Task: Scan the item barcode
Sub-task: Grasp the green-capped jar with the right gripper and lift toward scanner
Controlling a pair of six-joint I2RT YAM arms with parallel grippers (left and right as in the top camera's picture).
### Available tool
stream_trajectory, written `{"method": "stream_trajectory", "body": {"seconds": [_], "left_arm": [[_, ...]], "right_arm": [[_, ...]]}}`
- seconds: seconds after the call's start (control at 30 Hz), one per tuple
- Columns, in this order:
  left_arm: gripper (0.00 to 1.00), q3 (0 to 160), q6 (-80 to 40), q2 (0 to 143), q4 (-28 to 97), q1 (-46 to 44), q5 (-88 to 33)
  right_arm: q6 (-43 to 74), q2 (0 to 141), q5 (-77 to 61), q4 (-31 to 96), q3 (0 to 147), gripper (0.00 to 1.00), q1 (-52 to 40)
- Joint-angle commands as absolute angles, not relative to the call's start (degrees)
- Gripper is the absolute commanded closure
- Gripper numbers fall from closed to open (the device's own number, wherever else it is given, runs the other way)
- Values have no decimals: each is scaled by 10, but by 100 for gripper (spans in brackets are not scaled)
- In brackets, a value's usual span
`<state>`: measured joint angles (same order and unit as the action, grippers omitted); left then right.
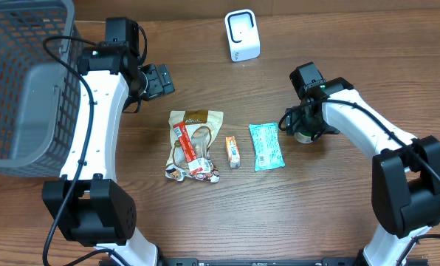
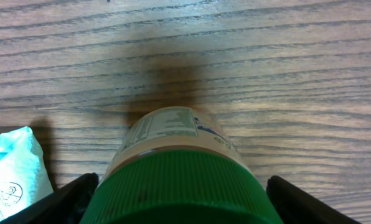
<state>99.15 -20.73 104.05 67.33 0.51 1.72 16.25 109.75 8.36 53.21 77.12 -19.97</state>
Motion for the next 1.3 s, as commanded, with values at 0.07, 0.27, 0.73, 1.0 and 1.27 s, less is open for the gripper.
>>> {"method": "stream_trajectory", "body": {"seconds": [0.07, 0.27, 0.73, 1.0, 1.27], "left_arm": [[0, 999, -194, 1032, 672, 7, 19], [0, 999, -194, 1032, 672, 7, 19], [0, 999, -194, 1032, 672, 7, 19], [0, 999, -194, 1032, 672, 7, 19], [0, 999, -195, 1032, 672, 7, 19]], "right_arm": [[163, 1102, 89, 536, 766, 15, -202], [162, 1103, 89, 529, 760, 14, -202], [162, 1103, 64, 519, 748, 18, -202], [162, 1103, 64, 516, 745, 24, -202], [144, 1100, 64, 564, 808, 41, -202]]}}
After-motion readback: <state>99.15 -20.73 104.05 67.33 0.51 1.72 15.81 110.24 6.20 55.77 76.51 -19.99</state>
